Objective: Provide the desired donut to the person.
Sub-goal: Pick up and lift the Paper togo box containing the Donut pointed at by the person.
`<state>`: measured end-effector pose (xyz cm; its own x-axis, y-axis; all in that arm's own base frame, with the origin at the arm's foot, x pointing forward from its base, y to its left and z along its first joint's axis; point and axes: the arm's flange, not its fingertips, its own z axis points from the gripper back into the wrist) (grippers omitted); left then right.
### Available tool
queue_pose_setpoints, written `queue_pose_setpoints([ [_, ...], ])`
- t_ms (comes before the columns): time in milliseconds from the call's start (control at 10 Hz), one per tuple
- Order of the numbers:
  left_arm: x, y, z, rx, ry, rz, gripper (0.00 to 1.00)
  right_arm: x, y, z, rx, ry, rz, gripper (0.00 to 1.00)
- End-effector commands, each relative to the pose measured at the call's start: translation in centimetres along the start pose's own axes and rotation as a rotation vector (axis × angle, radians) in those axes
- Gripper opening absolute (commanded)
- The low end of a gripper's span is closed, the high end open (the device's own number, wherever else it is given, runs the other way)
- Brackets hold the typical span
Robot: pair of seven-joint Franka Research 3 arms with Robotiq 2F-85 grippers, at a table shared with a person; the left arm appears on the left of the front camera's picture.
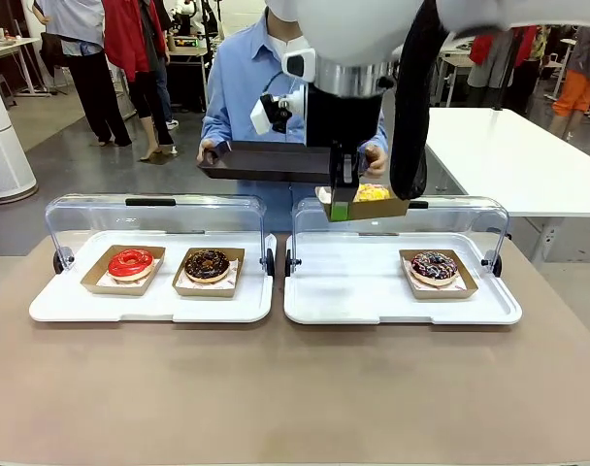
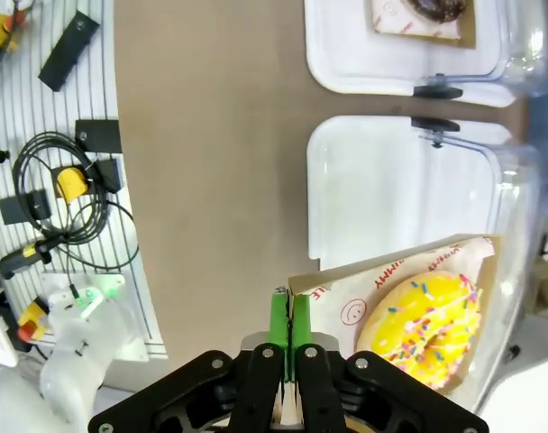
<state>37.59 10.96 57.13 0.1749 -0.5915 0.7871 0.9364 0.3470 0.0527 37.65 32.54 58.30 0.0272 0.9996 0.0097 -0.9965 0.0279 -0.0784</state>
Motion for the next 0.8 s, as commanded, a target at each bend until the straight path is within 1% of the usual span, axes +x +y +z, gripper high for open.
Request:
queue_pose_setpoints([
  [0,0.07,-0.06,0.03,-0.002,-0.014,0.004,1.0,0.31,-0.62,0.29,0.001,0.018,-0.023,0.0],
  [100,0.07,-0.06,0.03,-0.002,-0.014,0.004,1.0,0.49,-0.99,-0.03,0.008,0.017,-0.001,0.0],
  [200,0.07,-0.06,0.03,-0.002,-0.014,0.004,1.0,0.14,-0.02,0.6,-0.002,-0.004,-0.001,0.0],
  [700,0.07,-0.06,0.03,-0.002,-0.014,0.004,1.0,0.14,-0.02,0.6,-0.002,-0.004,-0.001,0.0],
])
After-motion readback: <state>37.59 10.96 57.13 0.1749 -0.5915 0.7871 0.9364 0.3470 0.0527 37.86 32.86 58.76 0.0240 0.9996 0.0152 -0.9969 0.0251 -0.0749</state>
